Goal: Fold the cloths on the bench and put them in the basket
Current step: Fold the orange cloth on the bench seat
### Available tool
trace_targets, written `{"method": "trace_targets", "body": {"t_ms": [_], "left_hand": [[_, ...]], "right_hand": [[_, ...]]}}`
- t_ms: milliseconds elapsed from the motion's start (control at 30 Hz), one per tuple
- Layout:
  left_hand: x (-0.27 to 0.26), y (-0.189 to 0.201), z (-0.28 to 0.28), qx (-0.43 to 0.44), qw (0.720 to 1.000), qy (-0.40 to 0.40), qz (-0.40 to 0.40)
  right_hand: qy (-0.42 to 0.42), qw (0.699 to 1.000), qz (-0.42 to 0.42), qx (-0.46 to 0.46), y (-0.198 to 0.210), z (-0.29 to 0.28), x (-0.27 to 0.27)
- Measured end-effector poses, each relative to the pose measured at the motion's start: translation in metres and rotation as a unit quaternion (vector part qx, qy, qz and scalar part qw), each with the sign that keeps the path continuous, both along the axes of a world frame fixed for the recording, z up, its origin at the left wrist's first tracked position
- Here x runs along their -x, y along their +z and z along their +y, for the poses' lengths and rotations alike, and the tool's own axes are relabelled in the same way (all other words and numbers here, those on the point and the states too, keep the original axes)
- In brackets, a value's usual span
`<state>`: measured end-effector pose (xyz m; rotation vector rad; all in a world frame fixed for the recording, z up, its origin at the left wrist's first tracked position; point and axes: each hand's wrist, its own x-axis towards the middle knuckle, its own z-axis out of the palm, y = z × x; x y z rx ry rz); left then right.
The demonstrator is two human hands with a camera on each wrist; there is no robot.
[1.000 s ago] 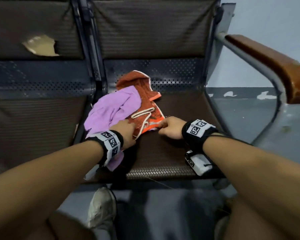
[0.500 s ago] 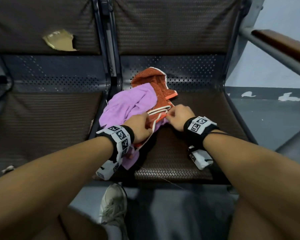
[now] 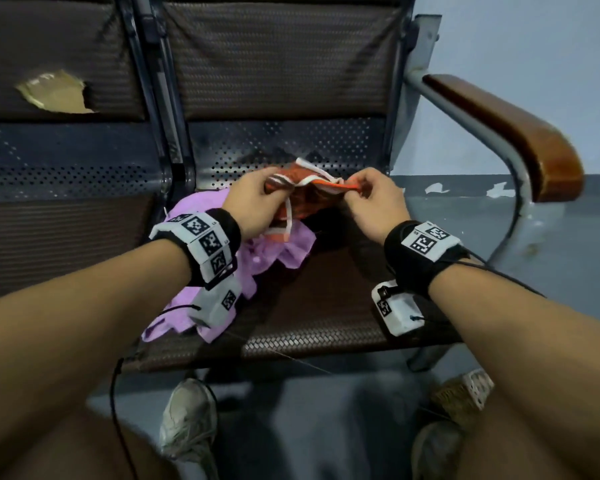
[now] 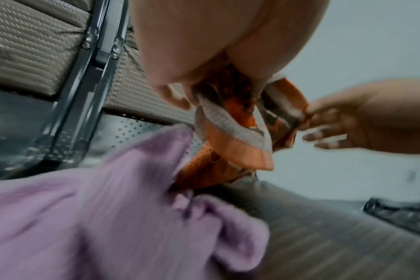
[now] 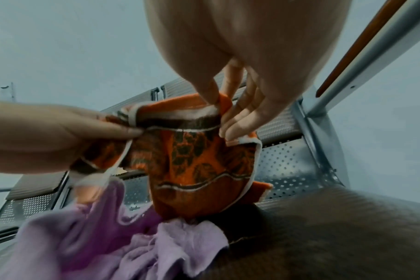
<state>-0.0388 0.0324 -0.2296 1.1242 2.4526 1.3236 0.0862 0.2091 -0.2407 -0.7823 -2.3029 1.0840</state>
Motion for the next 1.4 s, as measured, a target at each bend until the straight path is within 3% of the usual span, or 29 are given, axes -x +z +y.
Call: {"method": "trace_targets", "body": {"t_ms": [133, 233, 300, 400, 467, 533, 567, 633, 700, 767, 867, 967, 1000, 1100, 1167, 1267, 1333, 1400], "left_hand": [[-0.038, 0.023, 0.024, -0.087, 0.981, -0.147, -0.093], [-0.05, 0.031, 0.034, -0.098, 0.961, -0.194, -0.171], [-0.048, 0.03, 0.038, -0.11, 0.948, -0.187, -0.231], [-0.041, 0.014, 0.035, -0.032, 0.942, -0.197, -0.269], [-0.038, -0.001, 0.03, 0.086, 0.959, -0.189, -0.193], [-0.034, -0.012, 0.028, 0.184, 0.972, -0.139, -0.048], [-0.032, -0.014, 0.028, 0.191, 0.976, -0.108, -0.003], [-0.029, -0.011, 0.031, 0.139, 0.989, -0.057, -0.001], [-0.032, -0.002, 0.035, 0.068, 0.996, -0.03, -0.044], [-0.037, 0.007, 0.038, 0.03, 0.998, -0.027, -0.052], [-0.045, 0.016, 0.036, 0.038, 0.998, -0.037, -0.025], [-0.049, 0.018, 0.033, 0.062, 0.998, -0.019, 0.007], [-0.048, 0.018, 0.034, 0.057, 0.998, -0.006, -0.002], [-0.047, 0.019, 0.042, -0.002, 0.994, 0.042, -0.098], [-0.045, 0.019, 0.046, -0.081, 0.97, 0.061, -0.219], [-0.043, 0.021, 0.046, -0.148, 0.918, 0.003, -0.367], [-0.04, 0.022, 0.041, -0.127, 0.923, -0.031, -0.362], [-0.035, 0.019, 0.035, -0.057, 0.95, -0.04, -0.304]], "right_hand": [[0.118, 0.993, -0.024, -0.002, 0.004, -0.006, -0.018], [0.075, 0.996, -0.016, 0.049, 0.014, -0.004, -0.026], [0.026, 0.989, 0.04, 0.142, 0.023, -0.004, -0.034], [0.026, 0.939, 0.142, 0.311, 0.038, -0.003, -0.045], [0.043, 0.916, 0.17, 0.362, 0.046, 0.0, -0.052], [0.05, 0.908, 0.189, 0.371, 0.045, 0.005, -0.058], [0.043, 0.91, 0.195, 0.362, 0.041, 0.009, -0.06], [0.013, 0.934, 0.18, 0.308, 0.03, 0.022, -0.061], [-0.032, 0.965, 0.101, 0.242, 0.018, 0.035, -0.061], [-0.064, 0.977, 0.014, 0.203, 0.004, 0.044, -0.061], [-0.091, 0.975, -0.032, 0.198, -0.001, 0.043, -0.061], [-0.119, 0.987, -0.056, 0.094, 0.008, 0.035, -0.061], [-0.079, 0.994, -0.037, 0.061, 0.011, 0.03, -0.062], [0.142, 0.988, -0.044, 0.031, 0.015, 0.005, -0.064], [0.213, 0.973, -0.086, 0.007, 0.013, -0.007, -0.064], [0.178, 0.981, -0.065, -0.031, 0.011, -0.011, -0.06], [0.118, 0.987, -0.064, -0.092, 0.013, -0.006, -0.057], [0.09, 0.992, -0.045, -0.073, 0.013, -0.002, -0.055]]}}
